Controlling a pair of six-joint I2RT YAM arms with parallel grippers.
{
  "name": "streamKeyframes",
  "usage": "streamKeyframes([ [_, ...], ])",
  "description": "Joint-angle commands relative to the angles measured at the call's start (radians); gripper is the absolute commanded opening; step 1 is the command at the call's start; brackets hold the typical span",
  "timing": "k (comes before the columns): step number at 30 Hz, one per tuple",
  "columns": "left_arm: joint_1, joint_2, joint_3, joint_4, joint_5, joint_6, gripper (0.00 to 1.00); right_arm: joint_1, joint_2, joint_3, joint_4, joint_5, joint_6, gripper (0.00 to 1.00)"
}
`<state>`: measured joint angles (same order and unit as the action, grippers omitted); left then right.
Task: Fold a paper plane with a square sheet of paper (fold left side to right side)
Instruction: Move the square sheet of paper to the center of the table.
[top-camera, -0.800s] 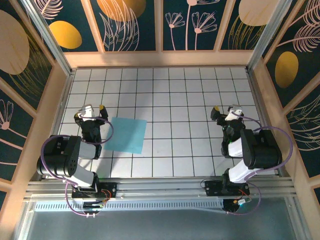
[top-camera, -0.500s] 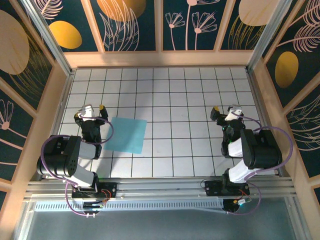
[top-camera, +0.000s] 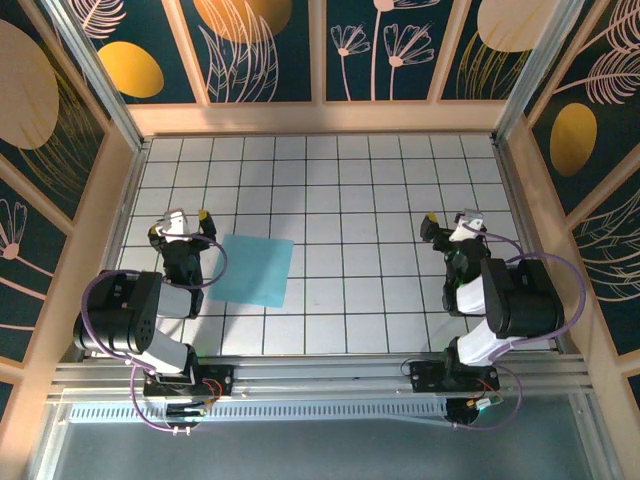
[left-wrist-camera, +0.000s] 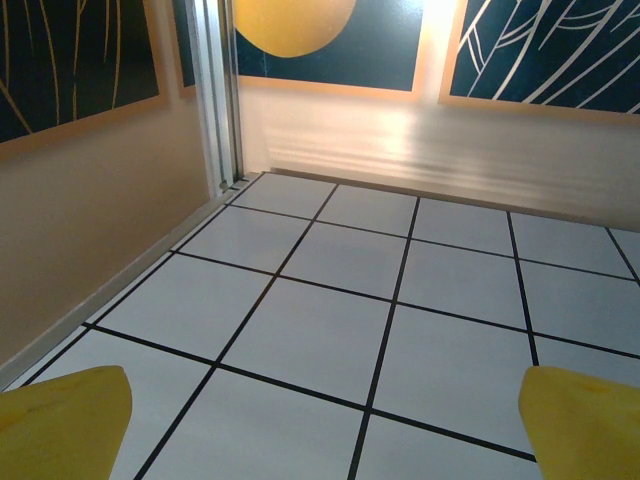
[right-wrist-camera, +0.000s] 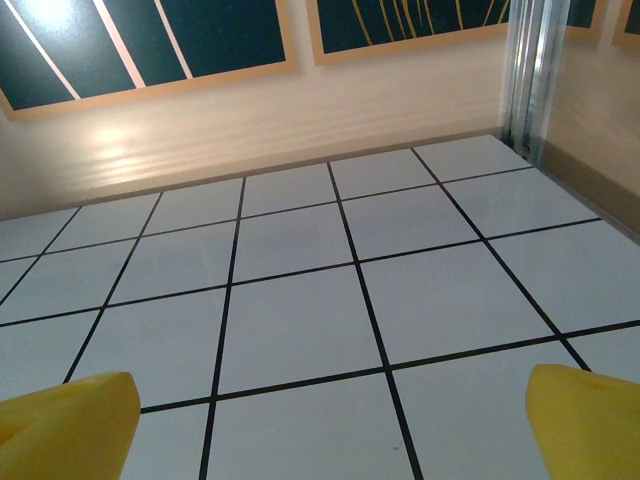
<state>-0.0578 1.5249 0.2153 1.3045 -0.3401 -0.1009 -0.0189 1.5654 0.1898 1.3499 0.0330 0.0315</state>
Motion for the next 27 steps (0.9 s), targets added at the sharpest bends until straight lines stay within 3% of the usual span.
streamKeyframes([
  [1,0.007,-0.003,0.004,0.007,0.009,0.000,0.99,-0.004,0.005,0.016,0.011,-0.001,-0.012,0.99],
  [11,0.007,-0.044,-0.008,0.003,0.022,0.012,0.99,-0.004,-0.011,-0.002,0.034,-0.007,-0.010,0.99],
  [13,0.007,-0.145,0.010,-0.128,0.008,0.011,0.99,-0.003,-0.091,-0.016,-0.014,-0.012,-0.015,0.99],
  [17,0.007,-0.354,0.080,-0.401,0.008,-0.006,0.99,-0.005,-0.350,0.014,-0.287,0.013,0.034,0.99],
  [21,0.007,-0.501,0.182,-0.724,0.062,-0.192,0.99,-0.008,-0.529,0.095,-0.606,-0.012,0.185,0.99],
  [24,0.007,-0.541,0.268,-0.963,0.208,-0.370,0.99,-0.009,-0.607,0.167,-0.840,-0.122,0.336,0.99],
  [27,0.006,-0.542,0.341,-1.176,0.430,-0.433,0.99,-0.009,-0.644,0.226,-1.009,-0.281,0.438,0.99],
])
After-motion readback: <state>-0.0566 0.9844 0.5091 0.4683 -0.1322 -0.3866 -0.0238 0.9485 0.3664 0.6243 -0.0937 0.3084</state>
